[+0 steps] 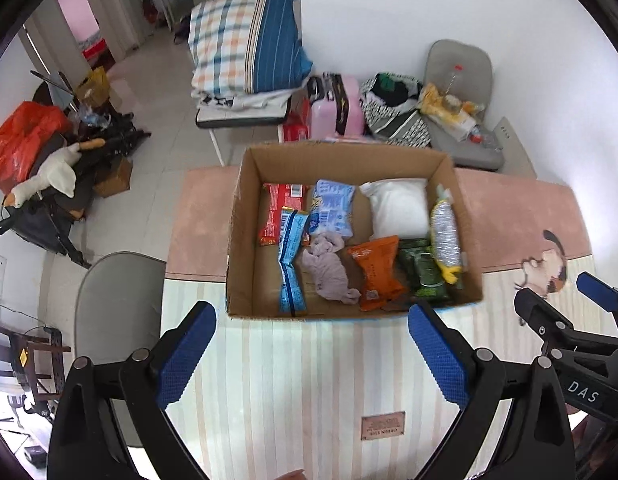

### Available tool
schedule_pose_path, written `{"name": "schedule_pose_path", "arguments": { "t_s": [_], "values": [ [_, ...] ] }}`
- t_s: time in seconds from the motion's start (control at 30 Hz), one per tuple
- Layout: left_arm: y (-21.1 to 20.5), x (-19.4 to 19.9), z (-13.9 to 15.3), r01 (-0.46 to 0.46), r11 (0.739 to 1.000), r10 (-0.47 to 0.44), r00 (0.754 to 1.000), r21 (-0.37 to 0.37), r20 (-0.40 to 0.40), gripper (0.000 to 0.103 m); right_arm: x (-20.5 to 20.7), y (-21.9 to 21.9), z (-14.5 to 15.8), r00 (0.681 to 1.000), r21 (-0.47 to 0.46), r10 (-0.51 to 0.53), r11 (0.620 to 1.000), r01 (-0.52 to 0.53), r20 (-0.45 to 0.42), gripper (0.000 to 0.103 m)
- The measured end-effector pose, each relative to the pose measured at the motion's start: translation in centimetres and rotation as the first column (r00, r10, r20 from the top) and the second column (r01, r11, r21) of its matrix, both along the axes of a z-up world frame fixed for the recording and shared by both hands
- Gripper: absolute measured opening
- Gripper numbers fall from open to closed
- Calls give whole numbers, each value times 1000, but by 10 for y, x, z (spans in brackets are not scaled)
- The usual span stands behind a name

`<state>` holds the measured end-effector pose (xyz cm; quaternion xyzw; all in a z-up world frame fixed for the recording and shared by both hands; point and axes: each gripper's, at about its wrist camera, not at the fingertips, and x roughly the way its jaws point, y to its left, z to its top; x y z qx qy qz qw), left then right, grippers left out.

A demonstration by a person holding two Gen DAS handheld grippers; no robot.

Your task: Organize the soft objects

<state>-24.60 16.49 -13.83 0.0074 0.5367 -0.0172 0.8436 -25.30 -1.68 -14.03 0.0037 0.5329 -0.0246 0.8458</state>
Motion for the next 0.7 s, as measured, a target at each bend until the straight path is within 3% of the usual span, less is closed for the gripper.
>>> {"name": "schedule_pose_path", "arguments": {
  "t_s": [0.2, 0.47, 0.7],
  "values": [
    [-6, -48, 49, -8, 1000, 7, 995, 5, 96, 99, -56, -6, 63, 997, -7, 8, 1000, -7, 81, 103],
    [-5, -97, 97, -13, 1000, 15, 988, -14, 151, 99, -127, -11, 138, 983, -5, 17, 1000, -16, 184, 103],
    [-4, -131, 125, -14, 999, 19, 983, -31, 181, 99, -172, -5, 172, 974, 3, 53, 998, -55, 222, 103]
  ]
}}
